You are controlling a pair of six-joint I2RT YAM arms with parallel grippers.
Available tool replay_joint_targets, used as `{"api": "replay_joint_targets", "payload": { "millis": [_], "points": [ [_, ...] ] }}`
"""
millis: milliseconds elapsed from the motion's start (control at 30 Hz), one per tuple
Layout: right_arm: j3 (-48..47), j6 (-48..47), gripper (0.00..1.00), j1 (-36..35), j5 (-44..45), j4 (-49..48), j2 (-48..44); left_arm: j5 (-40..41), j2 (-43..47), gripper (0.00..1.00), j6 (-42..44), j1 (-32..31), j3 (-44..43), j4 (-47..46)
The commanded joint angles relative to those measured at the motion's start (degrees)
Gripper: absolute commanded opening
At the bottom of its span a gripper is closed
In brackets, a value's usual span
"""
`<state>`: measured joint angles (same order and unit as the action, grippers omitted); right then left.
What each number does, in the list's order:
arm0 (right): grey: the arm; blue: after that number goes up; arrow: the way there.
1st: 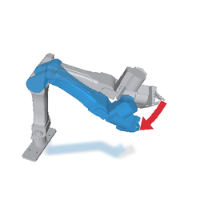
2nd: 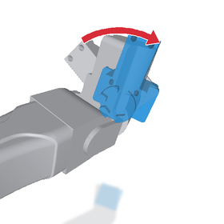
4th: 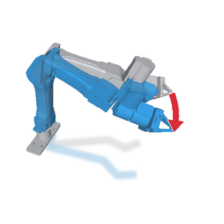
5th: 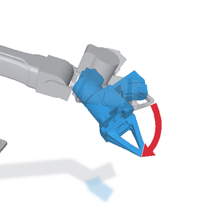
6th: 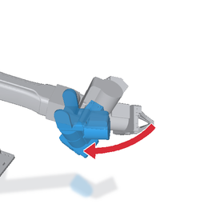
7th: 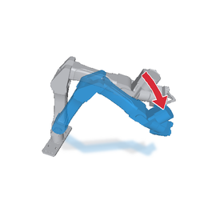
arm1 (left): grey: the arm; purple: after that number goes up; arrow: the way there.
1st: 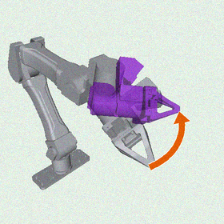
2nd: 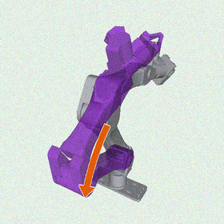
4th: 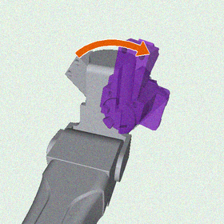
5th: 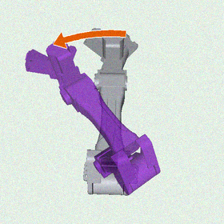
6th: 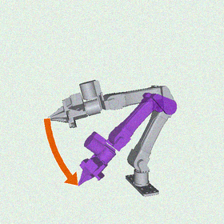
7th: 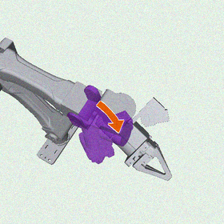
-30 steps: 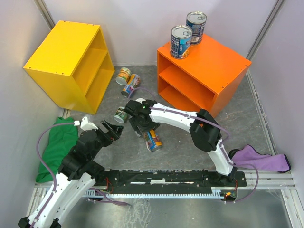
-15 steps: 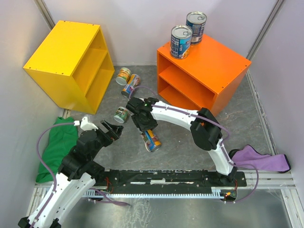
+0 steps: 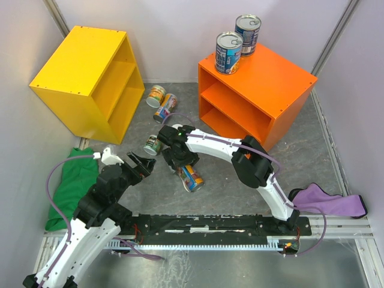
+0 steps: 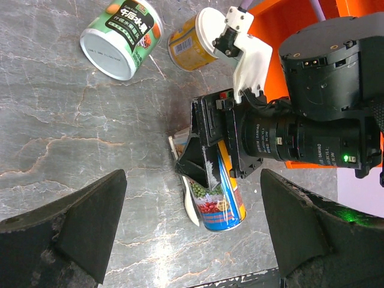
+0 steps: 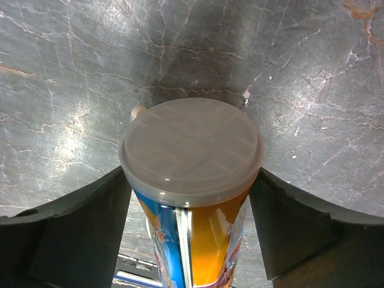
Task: Place and organize the canned foods onto the counter
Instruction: Pick up the canned food from the center of the board.
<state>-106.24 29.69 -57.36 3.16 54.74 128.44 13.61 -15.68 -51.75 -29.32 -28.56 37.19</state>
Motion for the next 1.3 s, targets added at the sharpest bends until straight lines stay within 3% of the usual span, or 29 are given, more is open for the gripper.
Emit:
{"api": "replay_joint_targets", "payload": {
  "millis": [0,300,400,1267],
  "points": [
    [-3.67,0.0,0.82,-0.08,-0.69,-0.58,1.33,1.11,0.25,0.98,-0.9,0.31,-0.32,-1.77],
    [-3.84,-0.88,0.58,0.06,-0.61,-1.86,0.83,1.14,-0.03,0.98,-0.72,0.31,-0.12,-2.04],
    [-3.25,-1.19,0.55,0.17,-0.5,-3.23,-0.32,1.08,-0.22,0.98,-0.56,0.32,-0.24,-2.25],
    [7.35,-1.33,0.48,0.26,5.93,-14.85,-17.14,1.13,-1.72,0.98,-0.09,0.31,-1.29,-3.09]
  ]
}}
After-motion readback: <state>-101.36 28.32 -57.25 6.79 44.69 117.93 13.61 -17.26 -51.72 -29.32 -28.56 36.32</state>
